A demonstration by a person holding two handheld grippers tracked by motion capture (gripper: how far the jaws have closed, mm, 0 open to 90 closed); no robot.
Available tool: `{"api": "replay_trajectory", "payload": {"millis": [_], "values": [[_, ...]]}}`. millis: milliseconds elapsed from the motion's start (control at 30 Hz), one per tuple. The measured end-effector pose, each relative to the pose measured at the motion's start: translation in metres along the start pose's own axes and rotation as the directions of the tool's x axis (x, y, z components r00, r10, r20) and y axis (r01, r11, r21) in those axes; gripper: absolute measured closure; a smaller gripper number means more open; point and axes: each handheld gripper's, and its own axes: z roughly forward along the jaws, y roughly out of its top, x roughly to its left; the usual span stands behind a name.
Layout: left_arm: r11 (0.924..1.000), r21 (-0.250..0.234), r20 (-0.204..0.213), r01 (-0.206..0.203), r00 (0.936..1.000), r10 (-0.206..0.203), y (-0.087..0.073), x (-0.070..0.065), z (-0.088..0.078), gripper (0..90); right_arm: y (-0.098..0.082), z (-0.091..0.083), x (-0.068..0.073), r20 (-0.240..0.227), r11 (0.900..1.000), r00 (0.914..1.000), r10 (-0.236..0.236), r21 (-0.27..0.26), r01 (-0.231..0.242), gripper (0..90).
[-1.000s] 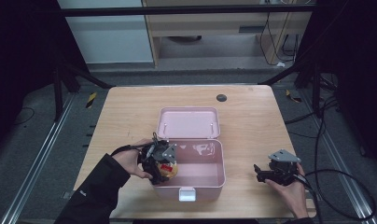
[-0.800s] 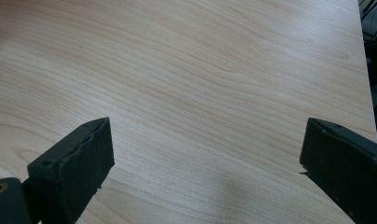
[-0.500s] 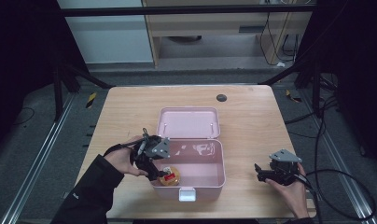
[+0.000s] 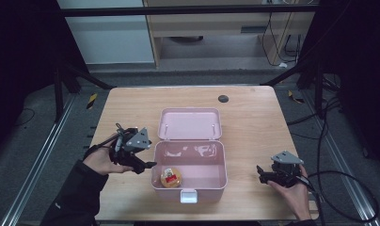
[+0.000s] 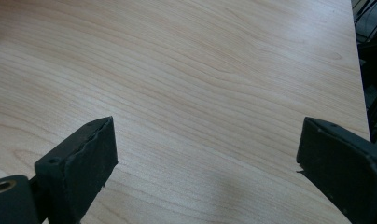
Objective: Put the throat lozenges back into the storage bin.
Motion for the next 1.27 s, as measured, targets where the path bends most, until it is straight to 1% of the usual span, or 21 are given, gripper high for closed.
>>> {"api": "replay_trajectory", "payload": {"millis": [133,167,233,333,467,567,600,633,667,700,733,800,867,933,967,1033,1067,1100,1133,1200,1267], "values": [[0.9974,-0.004,-0.043,0.072,0.9964,-0.072,-0.019,0.005,-0.003,27.6,0.000,-0.001,0.000,0.007,1.000,1.0000,-0.001,-0.014,0.001,7.9],[0.9944,-0.015,-0.057,0.105,0.9927,-0.106,-0.025,0.006,-0.002,27.6,0.000,-0.001,-0.001,0.008,1.000,1.0000,-0.001,-0.018,0.001,8.3],[0.9903,-0.018,-0.073,0.138,0.9876,-0.139,-0.034,0.008,-0.001,27.6,0.000,-0.002,-0.001,0.007,1.000,1.0000,0.003,-0.020,-0.003,8.9],[0.9790,-0.032,-0.097,0.201,0.9742,-0.204,-0.050,0.010,0.003,27.3,0.000,-0.002,-0.001,0.009,1.000,1.0000,0.000,-0.018,0.000,9.2],[0.9607,-0.059,-0.130,0.271,0.9522,-0.277,-0.072,0.011,0.009,26.5,0.000,-0.001,0.000,0.007,1.000,1.0000,0.000,-0.015,0.001,9.2],[0.9431,-0.083,-0.147,0.322,0.9321,-0.331,-0.086,0.010,0.015,26.4,0.000,-0.001,0.000,0.009,1.000,1.0000,0.000,-0.015,0.001,9.2],[0.9367,-0.086,-0.155,0.339,0.9242,-0.349,-0.090,0.009,0.017,25.5,0.000,-0.001,0.000,0.009,1.000,1.0000,0.002,-0.013,-0.002,9.1],[0.9244,-0.108,-0.165,0.366,0.9103,-0.379,-0.099,0.007,0.022,23.8,0.000,-0.001,0.000,0.010,1.000,0.9999,0.002,-0.014,-0.002,9.1],[0.9244,-0.108,-0.165,0.366,0.9103,-0.379,-0.099,0.007,0.022,22.1,0.000,-0.001,0.000,0.010,1.000,0.9999,0.002,-0.014,-0.002,9.1],[0.9103,-0.131,-0.179,0.393,0.8938,-0.411,-0.108,0.006,0.028,21.3,0.000,-0.001,0.000,0.010,1.000,0.9999,0.005,-0.013,-0.005,8.6],[0.9103,-0.131,-0.179,0.393,0.8938,-0.411,-0.108,0.006,0.028,21.4,0.000,-0.001,0.000,0.010,1.000,0.9999,0.005,-0.013,-0.005,8.6],[0.8941,-0.146,-0.196,0.423,0.8734,-0.446,-0.117,0.005,0.033,21.3,0.000,-0.001,-0.001,0.014,1.000,0.9998,0.015,-0.008,-0.015,7.8],[0.8734,-0.159,-0.214,0.460,0.8474,-0.486,-0.126,0.006,0.036,21.3,-0.001,-0.001,-0.001,0.016,1.000,0.9997,0.020,-0.005,-0.020,7.8],[0.8468,-0.177,-0.231,0.502,0.8151,-0.531,-0.134,0.006,0.039,21.3,-0.001,-0.001,-0.002,0.016,1.000,0.9995,0.029,-0.001,-0.029,7.8],[0.8321,-0.185,-0.245,0.523,0.7954,-0.554,-0.138,0.006,0.041,21.3,-0.003,-0.001,-0.003,0.016,0.999,0.9992,0.036,0.002,-0.037,7.8],[0.8211,-0.183,-0.268,0.541,0.7762,-0.571,-0.144,0.006,0.044,21.2,-0.003,0.000,-0.004,0.016,0.999,0.9991,0.039,0.002,-0.039,7.8],[0.8188,-0.174,-0.286,0.547,0.7675,-0.574,-0.147,0.007,0.045,21.0,-0.003,0.000,-0.004,0.017,0.999,0.9990,0.043,0.003,-0.043,7.7],[0.8095,-0.179,-0.301,0.559,0.7522,-0.586,-0.150,0.008,0.045,20.6,-0.003,0.000,-0.005,0.016,0.999,0.9989,0.045,0.002,-0.045,7.7],[0.7945,-0.193,-0.306,0.576,0.7339,-0.606,-0.154,0.008,0.045,20.7,-0.003,-0.001,-0.005,0.016,0.999,0.9987,0.048,0.000,-0.048,7.5],[0.7736,-0.212,-0.314,0.597,0.7082,-0.633,-0.158,0.009,0.045,20.7,-0.003,-0.001,-0.005,0.016,0.999,0.9984,0.054,0.002,-0.054,6.7],[0.7631,-0.220,-0.320,0.608,0.6941,-0.645,-0.162,0.009,0.047,20.8,-0.004,-0.001,-0.006,0.016,0.998,0.9980,0.060,0.003,-0.060,6.0]]}}
